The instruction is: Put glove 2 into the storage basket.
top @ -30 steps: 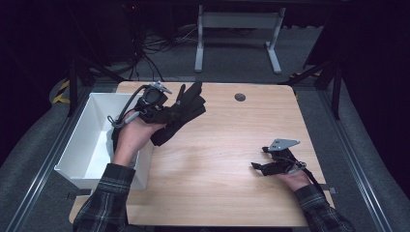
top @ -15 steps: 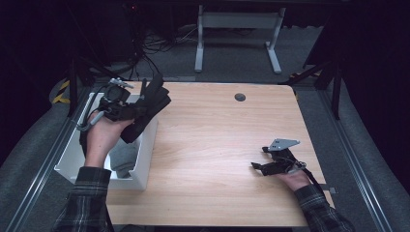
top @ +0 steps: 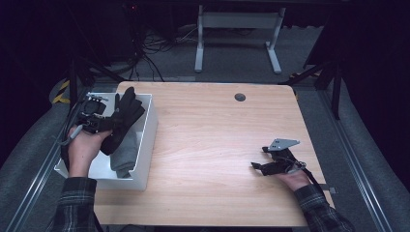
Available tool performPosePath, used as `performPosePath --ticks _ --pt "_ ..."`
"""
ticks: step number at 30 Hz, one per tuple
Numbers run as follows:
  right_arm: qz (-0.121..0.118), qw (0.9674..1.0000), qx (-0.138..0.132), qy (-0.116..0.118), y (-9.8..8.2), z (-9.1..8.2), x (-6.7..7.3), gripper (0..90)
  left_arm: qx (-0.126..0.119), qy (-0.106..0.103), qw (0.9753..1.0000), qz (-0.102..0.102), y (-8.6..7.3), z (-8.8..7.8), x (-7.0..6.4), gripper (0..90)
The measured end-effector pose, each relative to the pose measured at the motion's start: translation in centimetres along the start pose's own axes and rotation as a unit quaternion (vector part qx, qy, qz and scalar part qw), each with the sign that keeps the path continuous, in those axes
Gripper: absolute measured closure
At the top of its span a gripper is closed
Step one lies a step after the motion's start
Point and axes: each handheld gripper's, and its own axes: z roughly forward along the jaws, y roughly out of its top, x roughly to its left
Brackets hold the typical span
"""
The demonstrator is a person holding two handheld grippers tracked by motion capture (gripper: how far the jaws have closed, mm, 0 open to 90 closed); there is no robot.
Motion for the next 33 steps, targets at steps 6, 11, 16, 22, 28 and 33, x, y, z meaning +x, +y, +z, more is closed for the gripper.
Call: performPosePath --ticks 6,11,16,22,28,33 --pt "0.001 1.0 0.0 0.0 0.0 0.0 0.0 18.6 0.025 -0.006 0.9995 -0.016 -1.5 2.3 0.7 67.6" --pt "0.0 1.0 0.0 0.0 0.0 0.0 0.0 18.6 0.032 -0.008 0.9992 -0.024 -2.2 3.2 1.1 66.6" --pt "0.0 1.0 0.0 0.0 0.0 0.0 0.0 18.6 0.028 0.007 0.9993 -0.023 -2.5 3.2 1.2 53.3" --pt "0.0 1.0 0.0 0.0 0.0 0.0 0.0 18.6 0.001 0.018 0.9994 -0.03 -2.3 2.4 1.5 27.1" --pt "0.0 1.0 0.0 0.0 0.0 0.0 0.0 18.6 -0.024 0.016 0.9995 -0.014 -1.4 0.9 0.9 22.7" --pt "0.001 1.0 0.0 -0.001 0.0 0.0 0.0 18.6 -0.044 0.001 0.999 0.006 -0.3 0.0 -0.6 21.9"
